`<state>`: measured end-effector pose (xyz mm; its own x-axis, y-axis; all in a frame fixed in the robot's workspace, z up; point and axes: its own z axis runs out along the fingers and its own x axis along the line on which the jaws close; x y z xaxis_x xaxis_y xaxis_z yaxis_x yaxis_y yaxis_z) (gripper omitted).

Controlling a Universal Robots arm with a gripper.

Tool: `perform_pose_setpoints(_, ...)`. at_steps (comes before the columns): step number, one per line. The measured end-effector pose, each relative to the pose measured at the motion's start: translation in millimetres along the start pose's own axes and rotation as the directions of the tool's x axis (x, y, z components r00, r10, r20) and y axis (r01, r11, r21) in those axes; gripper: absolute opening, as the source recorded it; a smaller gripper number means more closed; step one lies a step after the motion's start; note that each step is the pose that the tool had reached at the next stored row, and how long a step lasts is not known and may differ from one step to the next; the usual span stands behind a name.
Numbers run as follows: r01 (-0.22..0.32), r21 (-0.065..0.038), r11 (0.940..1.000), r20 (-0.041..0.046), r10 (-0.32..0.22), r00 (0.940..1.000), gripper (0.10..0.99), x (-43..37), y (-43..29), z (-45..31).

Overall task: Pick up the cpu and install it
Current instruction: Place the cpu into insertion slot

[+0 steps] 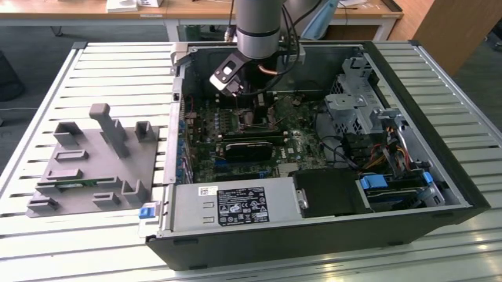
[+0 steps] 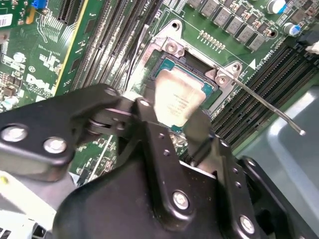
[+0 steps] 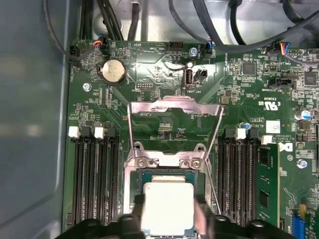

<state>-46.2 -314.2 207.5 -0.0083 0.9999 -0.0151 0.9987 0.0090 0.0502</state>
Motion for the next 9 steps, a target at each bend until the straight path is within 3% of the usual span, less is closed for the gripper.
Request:
perform_pose_setpoints(2,0.0,0.001,1.0,0.0001,0.0,1.0,0.42,0.0,0.1,-1.4)
perform_pose_setpoints(3,0.0,0.001,1.0,-0.0001,0.0,1.0,0.42,0.0,0.1,-1.7)
perform_pose_setpoints(5,0.0,0.001,1.0,-0.0001,0.0,1.0,0.302,0.0,0.1,-2.2)
perform_pose_setpoints(6,0.0,0.001,1.0,-0.0001,0.0,1.0,0.302,0.0,0.1,-2.4)
perform_pose_setpoints(8,0.0,0.001,1.0,-0.0001,0.0,1.0,0.184,0.0,0.2,-2.8)
perform_pose_setpoints(9,0.0,0.001,1.0,-0.0002,0.0,1.0,0.184,0.0,0.2,-2.9)
